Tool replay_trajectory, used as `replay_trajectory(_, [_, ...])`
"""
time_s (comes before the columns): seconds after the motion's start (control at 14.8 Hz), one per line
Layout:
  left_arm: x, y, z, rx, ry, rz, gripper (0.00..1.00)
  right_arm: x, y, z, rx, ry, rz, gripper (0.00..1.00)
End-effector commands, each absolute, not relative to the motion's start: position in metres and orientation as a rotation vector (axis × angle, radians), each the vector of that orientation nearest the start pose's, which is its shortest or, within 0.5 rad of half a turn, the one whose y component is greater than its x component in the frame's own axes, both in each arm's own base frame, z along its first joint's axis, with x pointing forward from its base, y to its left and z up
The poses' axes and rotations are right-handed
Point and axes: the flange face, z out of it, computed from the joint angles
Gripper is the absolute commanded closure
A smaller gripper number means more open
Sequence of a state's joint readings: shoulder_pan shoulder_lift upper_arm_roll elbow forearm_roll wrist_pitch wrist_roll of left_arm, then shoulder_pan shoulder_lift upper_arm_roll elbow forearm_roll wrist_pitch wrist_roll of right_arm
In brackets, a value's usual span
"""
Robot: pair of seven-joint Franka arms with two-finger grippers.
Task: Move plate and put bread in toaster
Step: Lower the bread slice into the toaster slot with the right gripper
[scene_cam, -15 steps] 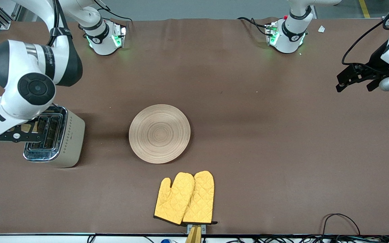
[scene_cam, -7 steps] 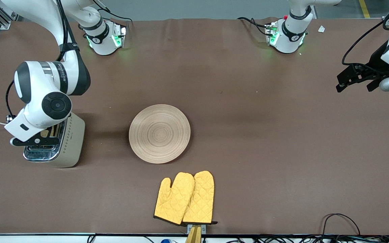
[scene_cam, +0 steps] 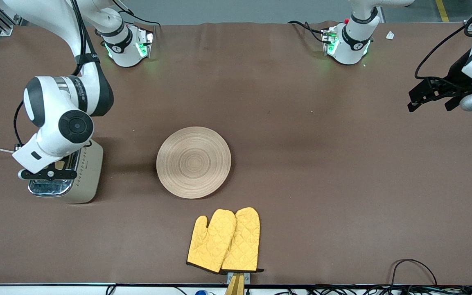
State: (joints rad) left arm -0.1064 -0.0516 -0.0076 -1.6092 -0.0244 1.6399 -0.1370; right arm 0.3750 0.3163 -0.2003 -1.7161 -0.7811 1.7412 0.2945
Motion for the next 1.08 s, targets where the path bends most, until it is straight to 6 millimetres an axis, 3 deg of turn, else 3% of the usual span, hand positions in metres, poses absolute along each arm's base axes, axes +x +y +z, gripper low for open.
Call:
replay_trajectory(0.0, [0.541,-0.063,0.644,-3.179,-0.025,-0.118,0.00,0.631,0.057,0.401,2.246,0.145,-0.048,1.00])
replay_trajectory(0.14, [0.541,-0.062,0.644,-3.179,-0.028,-0.118,0.00,0.632,0.052,0.396,2.248,0.140,-0.055,0.98])
replay_trajectory(0.2, [0.541,-0.063,0.644,-3.180,-0.028,-0.118,0.00,0.632,0.043,0.393,2.265,0.106,-0.065,0.85])
replay_trajectory(0.27, [0.541,-0.063,0.644,-3.180,-0.028,-0.118,0.00,0.634,0.035,0.388,2.282,0.065,-0.061,0.68])
replay_trajectory(0.34, [0.541,-0.063,0.644,-3.180,-0.028,-0.118,0.00,0.635,0.033,0.385,2.344,0.024,-0.071,0.35])
replay_trajectory(0.41, [0.541,-0.063,0.644,-3.180,-0.028,-0.118,0.00,0.636,0.030,0.385,2.410,-0.015,-0.071,0.11])
replay_trajectory(0.47, [0.541,-0.063,0.644,-3.180,-0.028,-0.118,0.00,0.641,0.032,0.395,2.474,-0.059,-0.053,0.00])
replay_trajectory(0.61, [0.541,-0.063,0.644,-3.180,-0.028,-0.118,0.00,0.648,0.044,0.422,2.610,-0.147,-0.020,0.00])
replay_trajectory(0.74, [0.541,-0.063,0.644,-3.180,-0.028,-0.118,0.00,0.649,0.051,0.470,2.754,-0.268,-0.004,0.00])
replay_trajectory(0.88, [0.541,-0.063,0.644,-3.180,-0.028,-0.118,0.00,0.647,0.040,0.516,2.897,-0.373,-0.033,0.00])
replay_trajectory(1.02, [0.541,-0.063,0.644,-3.180,-0.028,-0.118,0.00,0.646,0.024,0.563,3.001,-0.416,0.045,0.00])
